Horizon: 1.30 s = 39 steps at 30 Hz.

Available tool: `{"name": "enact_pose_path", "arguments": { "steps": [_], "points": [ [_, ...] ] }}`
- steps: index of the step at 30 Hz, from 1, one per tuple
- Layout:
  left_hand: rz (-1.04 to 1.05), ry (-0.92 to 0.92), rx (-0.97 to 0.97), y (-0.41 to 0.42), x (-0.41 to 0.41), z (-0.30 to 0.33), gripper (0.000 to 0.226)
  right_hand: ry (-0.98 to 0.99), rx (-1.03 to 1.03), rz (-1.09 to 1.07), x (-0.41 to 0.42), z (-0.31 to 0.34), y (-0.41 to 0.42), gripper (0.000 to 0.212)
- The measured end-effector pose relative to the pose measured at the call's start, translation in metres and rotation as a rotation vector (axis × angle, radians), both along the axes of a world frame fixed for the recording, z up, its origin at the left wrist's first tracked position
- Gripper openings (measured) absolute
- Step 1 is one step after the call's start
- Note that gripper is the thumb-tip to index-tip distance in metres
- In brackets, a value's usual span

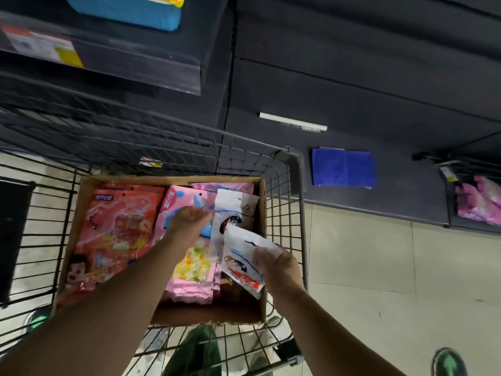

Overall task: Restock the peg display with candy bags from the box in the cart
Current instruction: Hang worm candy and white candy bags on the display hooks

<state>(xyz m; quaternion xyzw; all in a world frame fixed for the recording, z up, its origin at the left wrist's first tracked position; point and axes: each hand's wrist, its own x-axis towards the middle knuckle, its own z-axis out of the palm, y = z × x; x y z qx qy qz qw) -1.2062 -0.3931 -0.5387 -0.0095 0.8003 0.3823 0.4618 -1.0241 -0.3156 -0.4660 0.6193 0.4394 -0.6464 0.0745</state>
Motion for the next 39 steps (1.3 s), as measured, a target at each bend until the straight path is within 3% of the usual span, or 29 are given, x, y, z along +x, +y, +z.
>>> {"name": "enact_pose_path", "arguments": {
  "steps": [2, 5, 9, 11, 15, 25, 30, 32, 36, 39],
  "points": [
    [-0.015, 0.078, -0.031, 0.020, -0.005, -0.015, 0.041, -0.028, 0.013, 0.039, 0.003, -0.007, -0.004, 0.036],
    [-0.044, -0.069, -0.055, 0.041, -0.007, -0.031, 0.062, -0.036, 0.084, 0.065, 0.006, -0.011, -0.006, 0.042],
    [-0.073, -0.112, -0.096, 0.044, 0.003, -0.040, 0.021, -0.009, 0.077, 0.078, 0.008, -0.004, -0.009, 0.036],
    [-0.072, -0.093, -0.067, 0.037, 0.006, -0.034, 0.034, 0.005, 0.106, 0.069, 0.010, 0.003, -0.006, 0.032],
    [-0.118, -0.053, 0.026, 0.025, 0.008, 0.016, 0.052, 0.121, 0.157, 0.060, 0.014, 0.026, 0.002, 0.024],
    [-0.213, 0.115, 0.452, 0.057, 0.039, 0.204, 0.048, 0.402, 0.308, -0.107, 0.046, 0.155, 0.064, 0.023],
    [-0.299, 0.187, 0.636, 0.118, 0.120, 0.278, 0.079, 0.502, 0.492, -0.210, 0.144, 0.223, 0.114, 0.029],
    [-0.357, 0.187, 0.688, 0.149, 0.177, 0.312, 0.080, 0.527, 0.564, -0.263, 0.200, 0.250, 0.134, 0.034],
    [-0.531, 0.118, 0.770, 0.211, 0.310, 0.360, 0.036, 0.519, 0.711, -0.425, 0.322, 0.287, 0.168, 0.025],
    [-0.650, 0.054, 0.845, 0.252, 0.409, 0.381, 0.027, 0.470, 0.805, -0.571, 0.415, 0.309, 0.183, 0.029]
  ]
}}
